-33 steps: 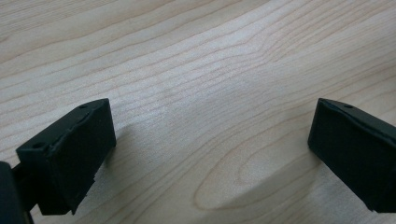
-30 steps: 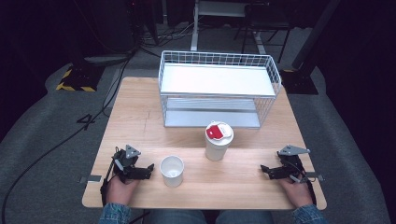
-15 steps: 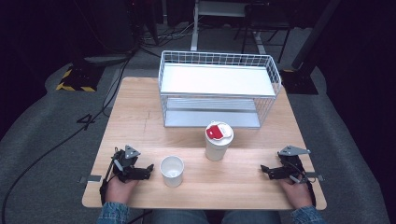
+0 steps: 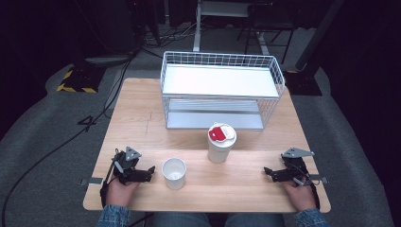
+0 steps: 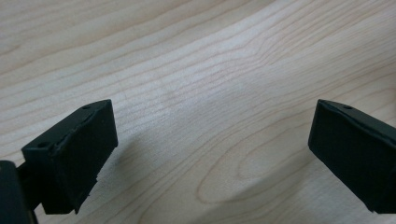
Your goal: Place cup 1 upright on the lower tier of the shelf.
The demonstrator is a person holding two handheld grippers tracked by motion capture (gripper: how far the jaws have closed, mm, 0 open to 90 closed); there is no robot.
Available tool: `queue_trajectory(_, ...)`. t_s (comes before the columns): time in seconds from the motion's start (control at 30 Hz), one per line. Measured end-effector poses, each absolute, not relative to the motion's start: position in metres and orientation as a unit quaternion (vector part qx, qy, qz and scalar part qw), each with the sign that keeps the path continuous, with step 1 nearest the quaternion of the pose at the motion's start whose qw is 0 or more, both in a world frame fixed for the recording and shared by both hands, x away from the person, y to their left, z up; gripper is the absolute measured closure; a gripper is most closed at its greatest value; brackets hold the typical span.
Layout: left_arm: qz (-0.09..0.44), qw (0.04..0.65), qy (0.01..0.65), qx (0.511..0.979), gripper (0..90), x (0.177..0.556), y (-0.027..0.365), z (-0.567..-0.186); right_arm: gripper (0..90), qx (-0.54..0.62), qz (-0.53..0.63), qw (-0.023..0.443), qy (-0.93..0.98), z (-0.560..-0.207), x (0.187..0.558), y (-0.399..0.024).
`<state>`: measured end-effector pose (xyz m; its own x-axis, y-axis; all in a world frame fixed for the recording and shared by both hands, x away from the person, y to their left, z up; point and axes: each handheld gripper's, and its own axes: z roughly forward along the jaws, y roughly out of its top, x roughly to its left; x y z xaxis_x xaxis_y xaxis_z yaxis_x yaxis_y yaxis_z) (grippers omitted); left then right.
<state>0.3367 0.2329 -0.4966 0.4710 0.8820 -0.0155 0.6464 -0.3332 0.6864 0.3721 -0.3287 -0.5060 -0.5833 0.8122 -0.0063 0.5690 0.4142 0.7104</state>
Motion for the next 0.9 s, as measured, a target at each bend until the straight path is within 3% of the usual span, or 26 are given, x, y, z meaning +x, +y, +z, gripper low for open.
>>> queue_trajectory(0.6, 0.199, 0.357, 0.462, 0.787, 7.8, 0.31, 0.23, -0.462, 0.4, 0.42, 0.341, 0.178, 0.822, -0.506, 0.372, -0.329)
queue_trajectory(0.9, 0.194, 0.415, 0.452, 0.765, 7.8, 0.283, 0.231, -0.445, 0.4, 0.42, 0.341, 0.178, 0.822, -0.506, 0.372, -0.329)
